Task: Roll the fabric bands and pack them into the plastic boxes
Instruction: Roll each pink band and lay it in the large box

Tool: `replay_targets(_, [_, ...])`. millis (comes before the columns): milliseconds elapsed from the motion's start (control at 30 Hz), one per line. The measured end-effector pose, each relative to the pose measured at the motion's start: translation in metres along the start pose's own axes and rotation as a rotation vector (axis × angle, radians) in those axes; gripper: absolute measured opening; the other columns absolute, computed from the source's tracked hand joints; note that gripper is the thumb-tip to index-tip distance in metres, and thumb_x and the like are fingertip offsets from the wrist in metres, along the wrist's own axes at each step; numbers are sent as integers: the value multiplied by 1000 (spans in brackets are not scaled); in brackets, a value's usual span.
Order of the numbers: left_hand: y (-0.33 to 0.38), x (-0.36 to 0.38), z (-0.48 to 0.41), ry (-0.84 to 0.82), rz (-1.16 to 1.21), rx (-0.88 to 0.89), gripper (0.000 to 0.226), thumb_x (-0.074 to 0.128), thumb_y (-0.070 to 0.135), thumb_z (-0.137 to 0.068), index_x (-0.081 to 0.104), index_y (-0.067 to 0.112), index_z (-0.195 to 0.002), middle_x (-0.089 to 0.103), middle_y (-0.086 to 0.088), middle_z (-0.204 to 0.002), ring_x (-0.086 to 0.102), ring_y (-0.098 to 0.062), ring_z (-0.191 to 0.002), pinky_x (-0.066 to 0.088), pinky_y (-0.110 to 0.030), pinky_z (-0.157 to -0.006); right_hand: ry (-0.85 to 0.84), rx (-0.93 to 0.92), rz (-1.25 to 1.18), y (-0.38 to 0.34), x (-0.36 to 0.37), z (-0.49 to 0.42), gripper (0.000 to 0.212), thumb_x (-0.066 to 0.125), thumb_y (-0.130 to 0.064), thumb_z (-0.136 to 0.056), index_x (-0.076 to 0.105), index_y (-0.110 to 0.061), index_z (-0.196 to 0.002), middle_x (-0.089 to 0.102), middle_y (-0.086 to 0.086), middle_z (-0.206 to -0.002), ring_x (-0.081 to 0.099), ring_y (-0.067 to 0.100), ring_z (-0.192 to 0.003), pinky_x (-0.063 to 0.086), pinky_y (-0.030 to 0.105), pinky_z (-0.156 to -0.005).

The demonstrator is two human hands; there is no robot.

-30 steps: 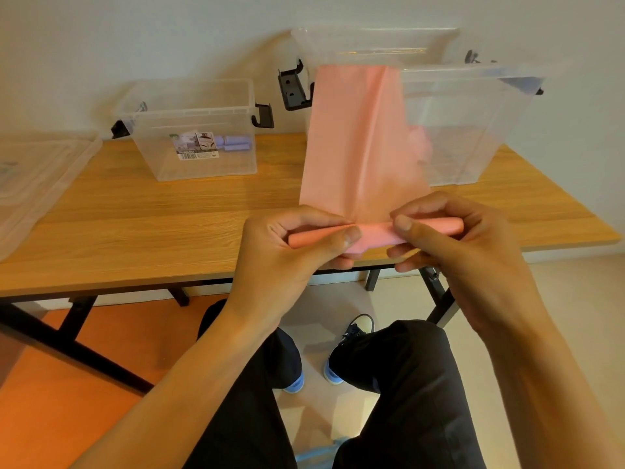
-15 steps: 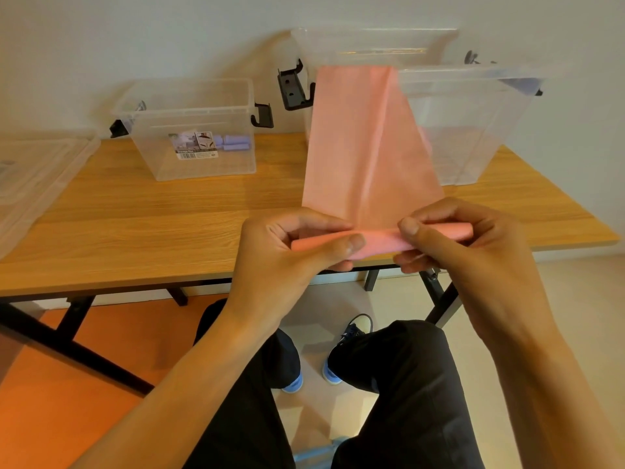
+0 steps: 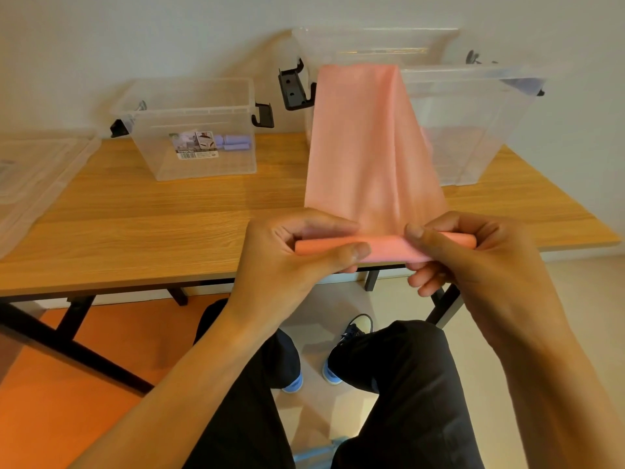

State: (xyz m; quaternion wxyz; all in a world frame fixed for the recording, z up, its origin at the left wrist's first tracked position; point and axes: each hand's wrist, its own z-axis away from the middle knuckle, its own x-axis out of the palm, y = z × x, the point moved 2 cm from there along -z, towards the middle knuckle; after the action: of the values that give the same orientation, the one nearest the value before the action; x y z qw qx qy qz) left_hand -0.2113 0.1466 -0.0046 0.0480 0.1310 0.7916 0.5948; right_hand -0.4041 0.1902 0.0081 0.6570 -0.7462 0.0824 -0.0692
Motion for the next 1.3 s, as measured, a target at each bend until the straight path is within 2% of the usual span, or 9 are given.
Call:
replay_targets(100, [0, 2, 2, 29, 39, -15, 18, 80, 13, -68, 78, 10, -86, 77, -7, -81, 75, -28, -66, 58, -23, -59, -12, 8, 32, 0, -2, 0, 29, 72, -31, -77, 72, -3, -79, 69, 17, -63, 66, 25, -49, 55, 27, -46])
replay_targets(267, [0, 2, 6, 27, 81, -48, 15, 77, 12, -72, 76, 5, -85, 76, -11, -74, 75, -29, -65, 57, -23, -55, -72, -24, 28, 1, 2, -2, 35, 80, -31, -67, 78, -18, -99, 75, 8, -99, 73, 24, -76, 62, 29, -63])
replay_targets(467, [1, -1, 9, 27, 24, -74, 21, 74, 21, -77, 74, 1, -84, 75, -12, -71, 73, -27, -59, 57, -25, -51, -58, -26, 42, 1, 3, 3, 22, 76, -21, -71, 75, -2, -82, 72, 15, -68, 71, 22, -57, 57, 24, -53])
replay_targets(667, [1, -2, 6, -61, -90, -15, 28, 87, 23, -65, 80, 20, -92, 78, 3, -95, 73, -13, -93, 57, -24, -77, -47, 55, 27, -2, 0, 15, 23, 74, -28, -71, 74, -6, -66, 68, 17, -60, 65, 21, -46, 49, 22, -43])
replay_targets(800, [2, -1, 11, -109, -134, -13, 31, 88, 20, -60, 79, 22, -91, 78, 5, -91, 73, -11, -89, 54, -19, -70, -60, 26, 10, -3, -3, 18, 28, 74, -35, -70, 76, -8, -78, 72, 16, -70, 70, 25, -55, 55, 25, -49])
replay_targets(933, [2, -3, 14, -54, -35, -40, 22, 83, 10, -66, 79, 11, -87, 77, -5, -77, 75, -21, -67, 56, -20, -64, -108, 3, -6, 1, -2, 14, 39, 80, -23, -61, 77, -12, -97, 77, 6, -91, 73, 17, -76, 60, 25, -61])
replay_targets(1067, [4, -5, 16, -22, -19, -50, 15, 79, 11, -71, 78, 8, -85, 76, -9, -74, 74, -25, -61, 58, -25, -55, -106, -6, -12, 5, 0, 13, 18, 79, -14, -67, 77, -4, -83, 75, 14, -78, 73, 21, -68, 59, 23, -60])
replay_targets(1200, [4, -7, 16, -9, -55, -43, 27, 84, 18, -66, 78, 13, -92, 78, -7, -83, 75, -29, -67, 63, -36, -65, -51, 0, 8, 6, 0, 17, 18, 73, -17, -75, 74, -1, -83, 72, 15, -69, 70, 24, -55, 57, 25, -52])
replay_targets(1300, [3, -7, 16, -7, -76, -32, 27, 85, 12, -67, 78, 13, -93, 78, -7, -83, 76, -27, -69, 61, -32, -66, -15, 6, 18, 5, -3, 18, 24, 71, -25, -77, 74, -1, -81, 69, 17, -64, 67, 25, -51, 54, 25, -48])
